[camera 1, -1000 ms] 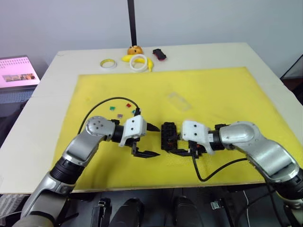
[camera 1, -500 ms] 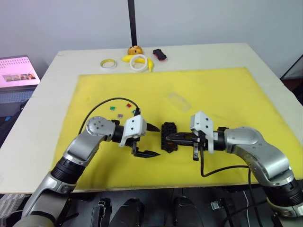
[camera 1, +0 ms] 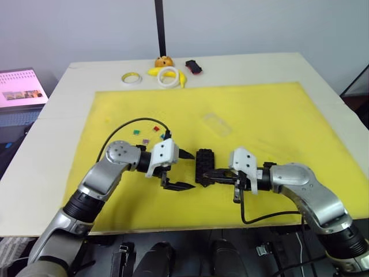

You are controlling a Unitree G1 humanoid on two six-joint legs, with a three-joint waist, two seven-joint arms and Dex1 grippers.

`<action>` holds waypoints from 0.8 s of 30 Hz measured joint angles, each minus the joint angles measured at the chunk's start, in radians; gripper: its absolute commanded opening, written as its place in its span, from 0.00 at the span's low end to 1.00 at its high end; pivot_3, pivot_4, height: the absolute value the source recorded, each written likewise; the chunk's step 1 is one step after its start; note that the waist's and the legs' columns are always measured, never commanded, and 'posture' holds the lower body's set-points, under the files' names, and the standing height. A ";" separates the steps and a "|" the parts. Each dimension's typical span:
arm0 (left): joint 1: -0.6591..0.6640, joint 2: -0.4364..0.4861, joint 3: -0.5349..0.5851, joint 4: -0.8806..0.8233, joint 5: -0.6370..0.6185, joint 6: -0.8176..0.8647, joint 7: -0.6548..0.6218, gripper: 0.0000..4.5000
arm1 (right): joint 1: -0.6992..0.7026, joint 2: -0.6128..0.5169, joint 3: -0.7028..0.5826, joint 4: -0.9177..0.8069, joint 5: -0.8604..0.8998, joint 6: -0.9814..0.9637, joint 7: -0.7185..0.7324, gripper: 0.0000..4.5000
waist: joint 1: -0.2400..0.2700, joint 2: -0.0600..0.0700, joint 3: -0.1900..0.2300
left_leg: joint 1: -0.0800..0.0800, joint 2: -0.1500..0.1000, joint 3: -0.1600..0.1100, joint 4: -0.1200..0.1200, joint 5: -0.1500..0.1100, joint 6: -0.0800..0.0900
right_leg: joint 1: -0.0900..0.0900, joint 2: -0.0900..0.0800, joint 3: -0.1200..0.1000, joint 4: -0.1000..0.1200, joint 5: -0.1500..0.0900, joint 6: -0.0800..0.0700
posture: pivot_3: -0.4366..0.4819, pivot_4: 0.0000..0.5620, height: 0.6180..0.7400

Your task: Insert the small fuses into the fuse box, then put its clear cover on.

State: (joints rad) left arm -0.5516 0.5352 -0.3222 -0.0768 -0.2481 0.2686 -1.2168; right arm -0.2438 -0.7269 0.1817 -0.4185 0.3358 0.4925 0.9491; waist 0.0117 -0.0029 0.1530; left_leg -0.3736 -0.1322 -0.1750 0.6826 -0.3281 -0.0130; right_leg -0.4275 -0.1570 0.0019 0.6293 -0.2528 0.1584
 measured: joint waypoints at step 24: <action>0.474 0.138 0.682 -0.166 -0.353 0.478 0.357 1.00 | 0.235 -0.170 -0.739 0.026 0.250 0.315 -0.108 0.98 | 0.001 0.000 0.000 | 0.001 0.001 0.000 -0.002 0.000 0.000 | -0.001 0.002 0.002 0.000 0.000 0.000 | 0.48 0.27 1.00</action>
State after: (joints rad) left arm -0.0780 0.6734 0.3600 -0.2426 -0.6006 0.7462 -0.8593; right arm -0.0090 -0.8968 -0.5573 -0.3928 0.5862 0.8077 0.8414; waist 0.0125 -0.0026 0.1529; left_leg -0.3731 -0.1308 -0.1746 0.6806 -0.3285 -0.0132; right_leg -0.4282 -0.1555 0.0036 0.6295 -0.2529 0.1581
